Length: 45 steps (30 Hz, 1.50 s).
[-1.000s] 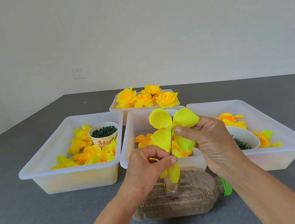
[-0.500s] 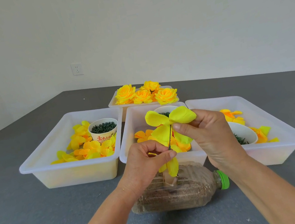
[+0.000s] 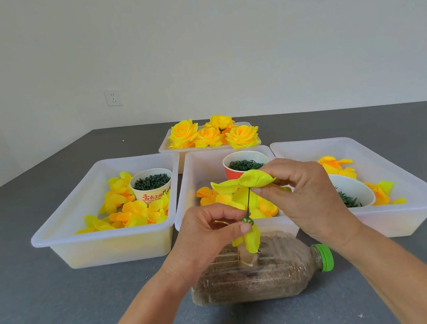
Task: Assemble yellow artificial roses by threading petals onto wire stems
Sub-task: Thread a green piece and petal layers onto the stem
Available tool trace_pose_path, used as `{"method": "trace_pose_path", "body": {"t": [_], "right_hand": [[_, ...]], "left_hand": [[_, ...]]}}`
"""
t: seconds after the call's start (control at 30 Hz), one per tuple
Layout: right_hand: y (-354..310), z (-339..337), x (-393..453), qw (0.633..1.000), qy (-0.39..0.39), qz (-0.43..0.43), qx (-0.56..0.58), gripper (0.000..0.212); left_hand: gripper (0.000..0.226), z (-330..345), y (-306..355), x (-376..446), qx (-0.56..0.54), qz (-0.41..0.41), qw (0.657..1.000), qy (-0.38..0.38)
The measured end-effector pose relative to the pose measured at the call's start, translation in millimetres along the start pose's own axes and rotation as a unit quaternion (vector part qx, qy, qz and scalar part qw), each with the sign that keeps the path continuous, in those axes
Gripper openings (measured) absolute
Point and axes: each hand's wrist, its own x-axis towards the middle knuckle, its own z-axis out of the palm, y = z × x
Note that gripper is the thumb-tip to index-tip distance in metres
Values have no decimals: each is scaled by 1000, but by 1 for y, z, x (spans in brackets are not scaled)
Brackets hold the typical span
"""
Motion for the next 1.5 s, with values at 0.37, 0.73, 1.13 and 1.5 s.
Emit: {"method": "trace_pose_path", "body": {"t": [0.37,0.73,1.13,1.5], "right_hand": [[6,11,-18,908,39,-223,-353,13],[15,18,-28,911,24,-241,-332,18],[17,16,-28,923,15,-204,-326,38],[17,15,-29,920,34,-220,-321,22]], "left_hand": [[23,-7,-3,-4,-18,-8,1000,-18],[34,-6,-3,-4,-27,5,999,-46],[49,-7,14,3,174,241,949,104],[19,-8,10,7,264,258,926,81]]}}
